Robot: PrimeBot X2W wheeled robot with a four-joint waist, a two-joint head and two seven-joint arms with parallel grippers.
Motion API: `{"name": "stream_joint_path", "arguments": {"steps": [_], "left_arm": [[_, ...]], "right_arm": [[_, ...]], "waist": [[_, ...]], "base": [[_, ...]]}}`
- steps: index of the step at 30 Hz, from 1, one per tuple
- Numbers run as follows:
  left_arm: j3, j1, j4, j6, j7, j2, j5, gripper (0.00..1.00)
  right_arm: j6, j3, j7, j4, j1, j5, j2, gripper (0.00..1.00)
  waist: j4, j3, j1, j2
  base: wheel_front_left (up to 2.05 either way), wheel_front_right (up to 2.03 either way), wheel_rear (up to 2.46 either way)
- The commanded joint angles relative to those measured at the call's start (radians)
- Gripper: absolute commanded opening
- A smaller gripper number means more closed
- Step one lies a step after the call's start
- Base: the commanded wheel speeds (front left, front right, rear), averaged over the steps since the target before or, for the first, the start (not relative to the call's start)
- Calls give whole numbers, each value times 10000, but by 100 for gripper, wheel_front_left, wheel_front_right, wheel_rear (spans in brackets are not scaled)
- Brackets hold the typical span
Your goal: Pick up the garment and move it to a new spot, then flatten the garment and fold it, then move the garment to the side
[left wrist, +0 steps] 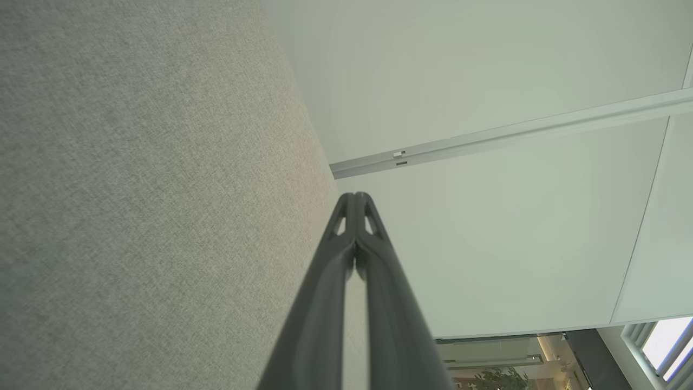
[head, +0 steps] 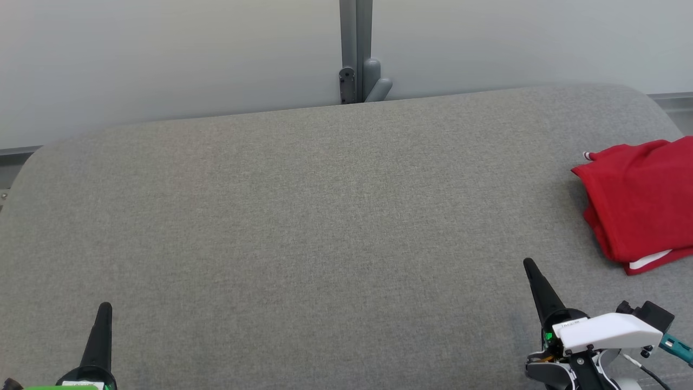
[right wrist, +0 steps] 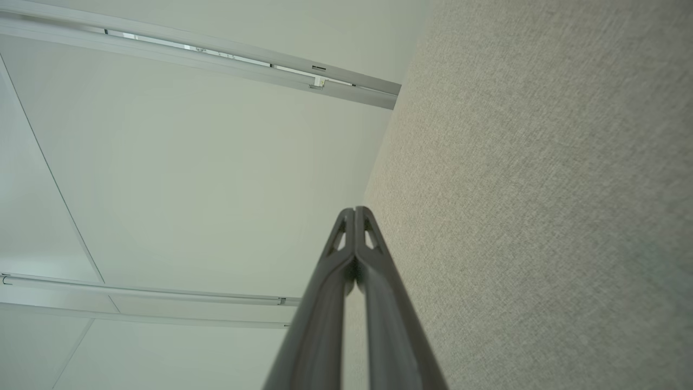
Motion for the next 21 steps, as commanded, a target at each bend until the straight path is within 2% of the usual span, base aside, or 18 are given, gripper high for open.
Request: {"name": "stream_joint_path", "arguments": {"steps": [1,21], "left_arm": [[108,-131,-12,-80,72,-26,-272,0],[637,-181,105,-306,511,-309,-1548,0]], "right_arm": [[5,10,50,-8,-176,228,18,0],[4,63,208,163,-236,1703,112,0]], "waist": [[6,1,0,-1],[86,17,0,-1]], "base": [[0,0,0],[0,0,0]]}}
